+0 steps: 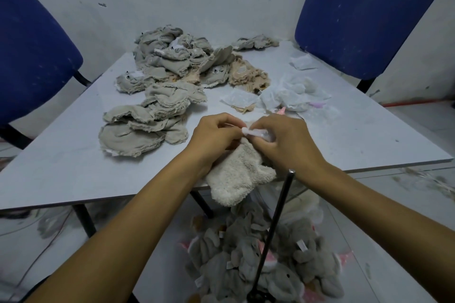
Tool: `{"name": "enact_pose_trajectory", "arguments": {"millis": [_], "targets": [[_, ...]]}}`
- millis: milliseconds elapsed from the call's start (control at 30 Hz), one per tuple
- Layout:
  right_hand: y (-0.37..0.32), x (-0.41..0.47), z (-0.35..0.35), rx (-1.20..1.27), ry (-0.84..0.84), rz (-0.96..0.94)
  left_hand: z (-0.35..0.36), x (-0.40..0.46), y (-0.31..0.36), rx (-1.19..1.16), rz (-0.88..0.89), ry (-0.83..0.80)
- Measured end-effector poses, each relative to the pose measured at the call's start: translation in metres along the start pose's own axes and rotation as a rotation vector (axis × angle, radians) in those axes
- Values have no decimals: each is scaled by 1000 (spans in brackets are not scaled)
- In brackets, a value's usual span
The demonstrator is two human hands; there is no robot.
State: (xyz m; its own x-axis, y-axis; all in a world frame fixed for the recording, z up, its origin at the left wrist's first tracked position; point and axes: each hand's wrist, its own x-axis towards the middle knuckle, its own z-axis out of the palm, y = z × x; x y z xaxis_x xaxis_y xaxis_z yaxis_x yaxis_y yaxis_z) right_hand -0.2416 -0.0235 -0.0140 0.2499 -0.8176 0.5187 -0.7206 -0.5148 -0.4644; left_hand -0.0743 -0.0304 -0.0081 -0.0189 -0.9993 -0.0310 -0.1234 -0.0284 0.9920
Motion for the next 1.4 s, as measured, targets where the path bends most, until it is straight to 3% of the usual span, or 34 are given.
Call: {"name": "enact_pose_trajectory", "arguments": {"millis": [267,533,700,800,900,1167,1400], "targets": [[2,-9,12,35,-67,-10,1,-4,-3,-69,58,78],[3,-10,8,92,137,-9,6,-5,-3,-101,79,96],[5,-7,14,38,39,16,8,-6,-2,-129,113,85],[6,-9,9,154,-28,-17,9,-5,-3,-196,106,128],[7,-12,3,316,10,44,8,-5,-2,-215,95,129],[7,-11,15,95,215,-56,9,-7,-4,-195,151,119],[3,-13,12,82,60,-130,9,-6,-9,-145,164,167]]}}
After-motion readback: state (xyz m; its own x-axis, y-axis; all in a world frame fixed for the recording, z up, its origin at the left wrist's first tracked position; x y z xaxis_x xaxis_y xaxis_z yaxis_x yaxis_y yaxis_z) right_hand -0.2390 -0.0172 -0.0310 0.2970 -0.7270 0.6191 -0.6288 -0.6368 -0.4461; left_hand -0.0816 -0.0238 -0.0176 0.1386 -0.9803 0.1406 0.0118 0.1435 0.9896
